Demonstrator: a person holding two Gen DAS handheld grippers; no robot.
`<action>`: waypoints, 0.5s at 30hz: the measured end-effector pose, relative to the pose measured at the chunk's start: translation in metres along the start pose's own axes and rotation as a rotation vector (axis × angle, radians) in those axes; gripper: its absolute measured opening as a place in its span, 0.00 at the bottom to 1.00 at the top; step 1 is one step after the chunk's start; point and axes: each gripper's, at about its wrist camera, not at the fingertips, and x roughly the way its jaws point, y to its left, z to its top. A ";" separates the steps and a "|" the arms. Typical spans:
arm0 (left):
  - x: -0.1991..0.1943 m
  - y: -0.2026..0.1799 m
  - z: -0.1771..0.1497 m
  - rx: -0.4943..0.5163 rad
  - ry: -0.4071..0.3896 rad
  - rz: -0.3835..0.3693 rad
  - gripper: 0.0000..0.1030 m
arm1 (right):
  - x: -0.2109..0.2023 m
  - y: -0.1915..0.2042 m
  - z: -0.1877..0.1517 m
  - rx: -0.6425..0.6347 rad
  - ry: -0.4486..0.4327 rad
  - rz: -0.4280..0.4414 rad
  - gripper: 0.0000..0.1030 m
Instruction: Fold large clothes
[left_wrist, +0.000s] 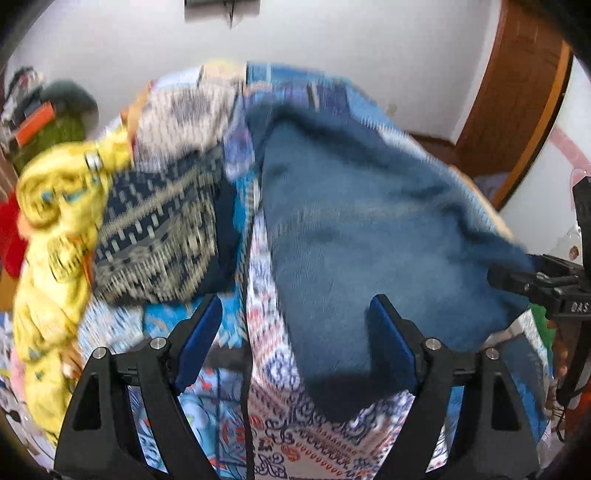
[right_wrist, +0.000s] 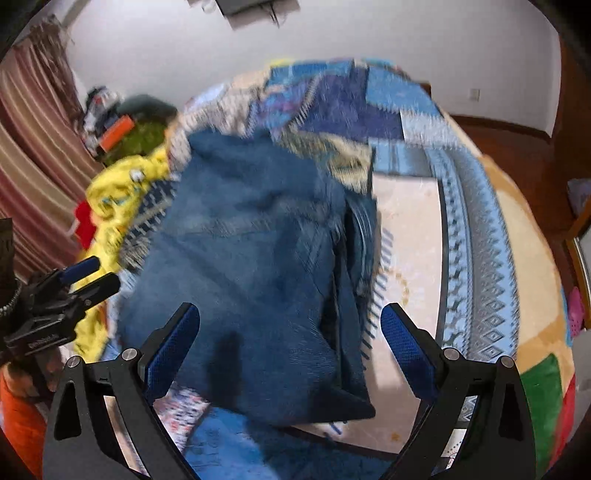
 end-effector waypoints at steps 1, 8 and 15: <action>0.005 0.002 -0.005 -0.009 0.013 -0.013 0.80 | 0.006 -0.007 -0.005 0.010 0.022 -0.015 0.95; 0.007 0.017 -0.025 -0.099 -0.007 -0.071 0.89 | -0.001 -0.064 -0.041 0.190 0.059 0.091 0.99; -0.003 0.024 -0.029 -0.122 0.027 -0.119 0.89 | -0.019 -0.064 -0.055 0.172 0.058 0.046 0.99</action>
